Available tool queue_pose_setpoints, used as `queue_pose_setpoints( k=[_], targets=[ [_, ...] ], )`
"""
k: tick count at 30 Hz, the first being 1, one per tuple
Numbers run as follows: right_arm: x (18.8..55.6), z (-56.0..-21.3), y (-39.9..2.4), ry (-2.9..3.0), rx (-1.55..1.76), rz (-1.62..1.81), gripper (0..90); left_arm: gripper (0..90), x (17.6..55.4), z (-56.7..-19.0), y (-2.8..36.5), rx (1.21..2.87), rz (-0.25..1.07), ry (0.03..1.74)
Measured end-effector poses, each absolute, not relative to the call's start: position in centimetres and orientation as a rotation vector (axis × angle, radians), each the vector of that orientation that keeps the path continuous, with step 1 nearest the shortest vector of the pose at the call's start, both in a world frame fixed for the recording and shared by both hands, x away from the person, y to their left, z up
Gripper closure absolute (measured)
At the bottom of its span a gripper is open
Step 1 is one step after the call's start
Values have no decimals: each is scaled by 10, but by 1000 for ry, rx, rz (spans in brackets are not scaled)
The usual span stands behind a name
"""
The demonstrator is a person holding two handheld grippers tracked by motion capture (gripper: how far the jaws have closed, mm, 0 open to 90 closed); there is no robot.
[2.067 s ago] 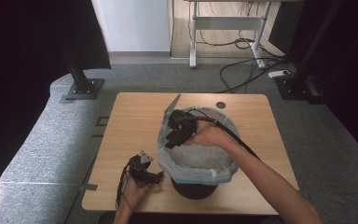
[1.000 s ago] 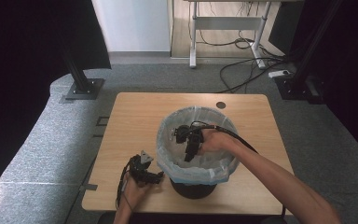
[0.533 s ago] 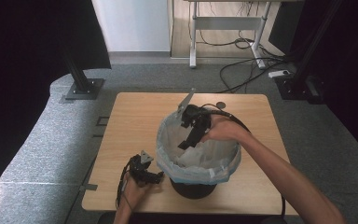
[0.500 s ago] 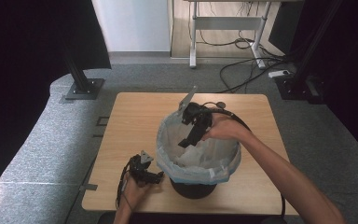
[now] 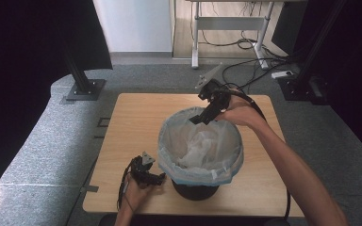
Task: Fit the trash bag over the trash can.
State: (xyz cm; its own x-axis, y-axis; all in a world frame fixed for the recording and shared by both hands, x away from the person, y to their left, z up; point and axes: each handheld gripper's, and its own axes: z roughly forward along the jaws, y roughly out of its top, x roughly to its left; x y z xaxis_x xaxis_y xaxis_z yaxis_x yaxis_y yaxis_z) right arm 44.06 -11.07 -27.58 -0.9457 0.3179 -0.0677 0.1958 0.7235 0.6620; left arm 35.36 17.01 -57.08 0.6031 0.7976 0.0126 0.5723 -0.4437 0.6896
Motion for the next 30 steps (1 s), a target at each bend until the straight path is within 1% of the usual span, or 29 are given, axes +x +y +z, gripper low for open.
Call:
queue_pose_setpoints(
  k=[6, 16, 30],
  targets=[
    [446, -266, -124, 2682, 458, 1044, 0, 0, 354, -571, 170, 2177, 446, 1076],
    [459, -260, -150, 2594, 577, 1024, 0, 0, 354, -571, 170, 2177, 446, 1076],
    [476, -274, -192, 2475, 776, 1072, 0, 0, 354, -571, 170, 2177, 447, 1076]
  ],
)
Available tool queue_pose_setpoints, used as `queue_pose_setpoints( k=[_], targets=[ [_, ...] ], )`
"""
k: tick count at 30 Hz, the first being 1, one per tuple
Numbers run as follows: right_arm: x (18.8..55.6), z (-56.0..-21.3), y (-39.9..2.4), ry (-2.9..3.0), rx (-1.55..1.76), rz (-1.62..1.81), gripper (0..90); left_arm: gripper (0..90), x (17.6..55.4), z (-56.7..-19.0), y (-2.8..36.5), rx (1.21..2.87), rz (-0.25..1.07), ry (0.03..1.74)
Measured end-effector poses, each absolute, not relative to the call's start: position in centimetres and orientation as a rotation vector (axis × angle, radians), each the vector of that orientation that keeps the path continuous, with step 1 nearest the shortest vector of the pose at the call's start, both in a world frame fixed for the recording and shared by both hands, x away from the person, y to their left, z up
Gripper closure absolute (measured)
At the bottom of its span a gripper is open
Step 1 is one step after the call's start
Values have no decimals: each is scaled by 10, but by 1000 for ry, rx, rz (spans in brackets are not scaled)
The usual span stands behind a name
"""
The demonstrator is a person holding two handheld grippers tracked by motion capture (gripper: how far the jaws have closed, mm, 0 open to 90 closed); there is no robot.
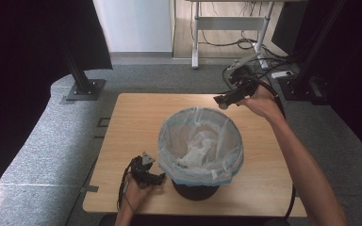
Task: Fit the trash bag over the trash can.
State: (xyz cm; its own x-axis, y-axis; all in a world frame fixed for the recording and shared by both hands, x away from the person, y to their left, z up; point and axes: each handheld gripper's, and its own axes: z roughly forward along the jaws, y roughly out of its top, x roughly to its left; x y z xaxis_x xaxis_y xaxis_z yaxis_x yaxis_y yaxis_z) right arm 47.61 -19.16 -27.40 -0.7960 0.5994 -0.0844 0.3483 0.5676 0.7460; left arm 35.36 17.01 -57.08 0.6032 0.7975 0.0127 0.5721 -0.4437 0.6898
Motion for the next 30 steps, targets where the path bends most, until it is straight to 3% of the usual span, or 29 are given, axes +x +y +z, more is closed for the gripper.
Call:
queue_pose_setpoints(
  k=[15, 30],
  targets=[
    [489, -325, -239, 2408, 944, 1122, 0, 0, 354, -571, 170, 2177, 447, 1076],
    [494, -386, -257, 2360, 1018, 1181, 0, 0, 354, -571, 170, 2178, 447, 1075]
  ],
)
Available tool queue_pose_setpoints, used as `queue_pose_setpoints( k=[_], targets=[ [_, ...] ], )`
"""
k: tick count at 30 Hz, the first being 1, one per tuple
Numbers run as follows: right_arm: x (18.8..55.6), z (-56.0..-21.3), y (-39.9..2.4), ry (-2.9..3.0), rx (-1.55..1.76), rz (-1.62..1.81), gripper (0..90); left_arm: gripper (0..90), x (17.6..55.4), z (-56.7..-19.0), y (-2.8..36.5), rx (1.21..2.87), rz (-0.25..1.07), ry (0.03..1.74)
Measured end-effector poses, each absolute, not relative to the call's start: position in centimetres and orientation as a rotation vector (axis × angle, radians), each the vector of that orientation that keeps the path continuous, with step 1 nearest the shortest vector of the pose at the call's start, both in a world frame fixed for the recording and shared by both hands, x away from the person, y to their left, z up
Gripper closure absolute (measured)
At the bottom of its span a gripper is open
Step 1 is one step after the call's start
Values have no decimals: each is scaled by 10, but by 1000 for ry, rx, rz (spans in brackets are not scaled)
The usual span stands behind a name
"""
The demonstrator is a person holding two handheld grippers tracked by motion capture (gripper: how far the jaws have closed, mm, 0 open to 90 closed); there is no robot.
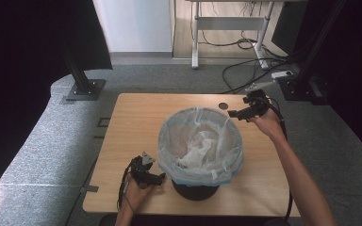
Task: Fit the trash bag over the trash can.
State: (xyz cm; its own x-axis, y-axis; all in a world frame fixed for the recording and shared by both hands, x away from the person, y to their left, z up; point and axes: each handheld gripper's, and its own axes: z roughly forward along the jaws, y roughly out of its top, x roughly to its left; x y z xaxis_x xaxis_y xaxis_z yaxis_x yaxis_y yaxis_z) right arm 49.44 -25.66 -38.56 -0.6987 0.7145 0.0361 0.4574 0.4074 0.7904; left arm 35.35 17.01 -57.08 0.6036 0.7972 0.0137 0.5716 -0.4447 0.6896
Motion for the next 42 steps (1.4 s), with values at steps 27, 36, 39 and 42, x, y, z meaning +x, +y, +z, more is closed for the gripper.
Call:
queue_pose_setpoints(
  k=[27, 36, 39, 42],
  targets=[
    [496, -465, -263, 2371, 1068, 1145, 0, 0, 353, -571, 170, 2180, 445, 1075],
    [495, -494, -262, 2394, 1090, 1113, 0, 0, 353, -571, 170, 2179, 446, 1075],
    [494, -504, -261, 2411, 1080, 1073, 0, 0, 353, -571, 170, 2179, 445, 1075],
    [493, -515, -260, 2423, 1089, 1073, 0, 0, 353, -571, 170, 2180, 446, 1075]
  ],
)
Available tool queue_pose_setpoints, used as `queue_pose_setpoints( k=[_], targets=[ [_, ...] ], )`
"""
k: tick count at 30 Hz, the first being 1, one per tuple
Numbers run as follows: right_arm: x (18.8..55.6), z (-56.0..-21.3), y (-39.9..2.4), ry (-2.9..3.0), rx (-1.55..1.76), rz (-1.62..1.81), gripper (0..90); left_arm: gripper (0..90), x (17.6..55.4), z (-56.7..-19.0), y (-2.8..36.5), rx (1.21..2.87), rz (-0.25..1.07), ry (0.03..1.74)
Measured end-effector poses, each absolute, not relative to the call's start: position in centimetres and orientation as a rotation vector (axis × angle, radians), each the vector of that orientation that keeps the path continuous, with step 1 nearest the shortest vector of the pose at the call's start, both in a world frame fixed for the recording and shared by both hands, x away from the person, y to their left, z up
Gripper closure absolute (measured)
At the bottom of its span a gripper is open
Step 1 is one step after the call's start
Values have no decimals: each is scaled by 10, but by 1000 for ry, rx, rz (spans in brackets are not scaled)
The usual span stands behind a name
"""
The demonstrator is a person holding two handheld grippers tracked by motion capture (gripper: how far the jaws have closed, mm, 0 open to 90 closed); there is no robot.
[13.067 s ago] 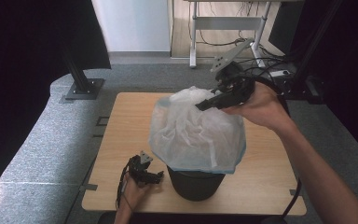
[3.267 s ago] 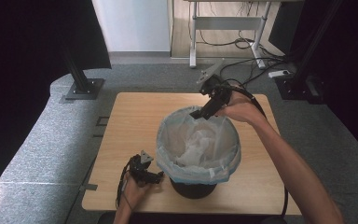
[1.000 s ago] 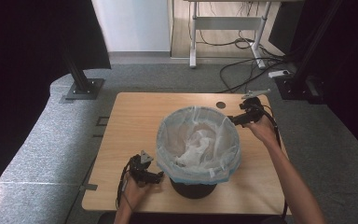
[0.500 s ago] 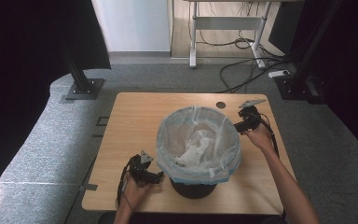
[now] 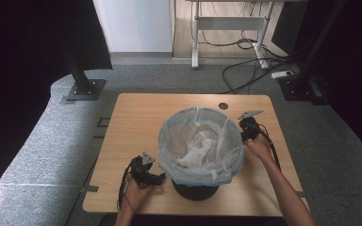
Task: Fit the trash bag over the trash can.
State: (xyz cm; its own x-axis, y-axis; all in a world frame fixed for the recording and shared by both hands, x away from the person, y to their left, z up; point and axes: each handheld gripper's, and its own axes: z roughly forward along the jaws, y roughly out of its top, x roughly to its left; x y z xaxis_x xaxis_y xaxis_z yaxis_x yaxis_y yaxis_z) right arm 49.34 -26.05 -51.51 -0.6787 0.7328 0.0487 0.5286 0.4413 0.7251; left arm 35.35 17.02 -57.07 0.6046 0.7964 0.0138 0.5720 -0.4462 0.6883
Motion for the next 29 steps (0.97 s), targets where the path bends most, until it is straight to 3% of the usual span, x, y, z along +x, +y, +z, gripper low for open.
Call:
queue_pose_setpoints(
  k=[18, 29],
  targets=[
    [480, -576, -258, 2422, 1107, 1021, 0, 0, 353, -571, 170, 2177, 449, 1077],
    [477, -578, -258, 2386, 1112, 1005, 0, 0, 353, -571, 170, 2176, 450, 1078]
  ],
)
